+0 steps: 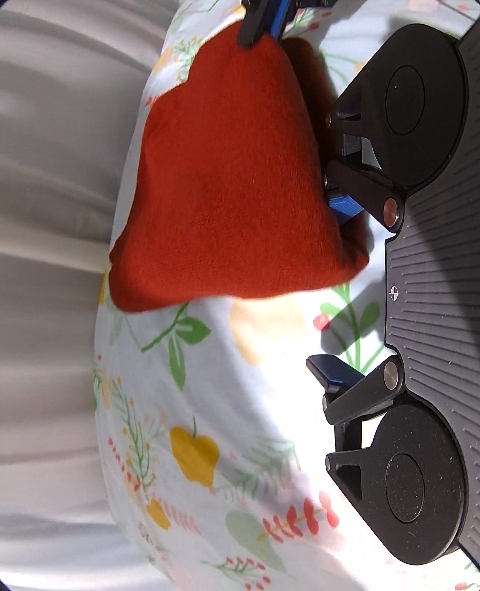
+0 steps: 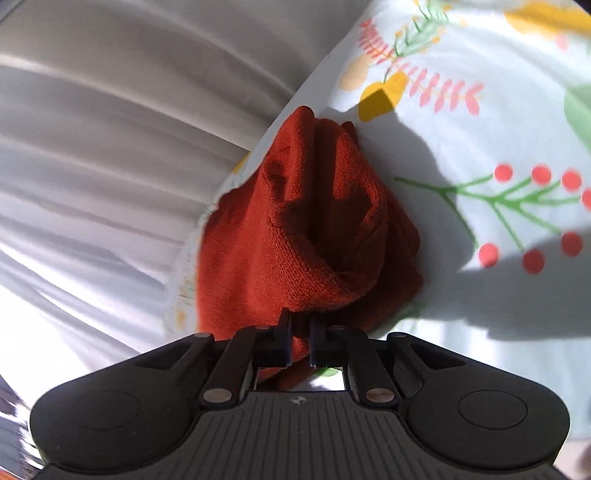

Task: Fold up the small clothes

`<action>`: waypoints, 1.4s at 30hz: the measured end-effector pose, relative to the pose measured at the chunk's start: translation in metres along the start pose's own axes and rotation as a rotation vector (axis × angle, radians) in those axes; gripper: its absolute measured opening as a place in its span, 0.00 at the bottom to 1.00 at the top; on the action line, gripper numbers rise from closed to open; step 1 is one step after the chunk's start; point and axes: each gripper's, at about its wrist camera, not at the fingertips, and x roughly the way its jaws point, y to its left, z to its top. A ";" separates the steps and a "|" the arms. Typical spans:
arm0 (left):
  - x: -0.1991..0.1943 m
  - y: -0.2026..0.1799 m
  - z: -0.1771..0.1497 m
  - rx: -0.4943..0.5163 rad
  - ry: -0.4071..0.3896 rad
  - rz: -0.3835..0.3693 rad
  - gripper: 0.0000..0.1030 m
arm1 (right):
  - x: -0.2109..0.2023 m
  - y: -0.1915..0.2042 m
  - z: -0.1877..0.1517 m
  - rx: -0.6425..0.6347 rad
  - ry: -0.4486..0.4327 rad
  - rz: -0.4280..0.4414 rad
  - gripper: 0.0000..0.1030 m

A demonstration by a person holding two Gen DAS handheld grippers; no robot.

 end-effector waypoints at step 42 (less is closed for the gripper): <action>0.018 -0.003 0.060 -0.044 0.002 0.025 0.95 | 0.053 0.094 -0.033 -0.977 -0.117 -0.575 0.28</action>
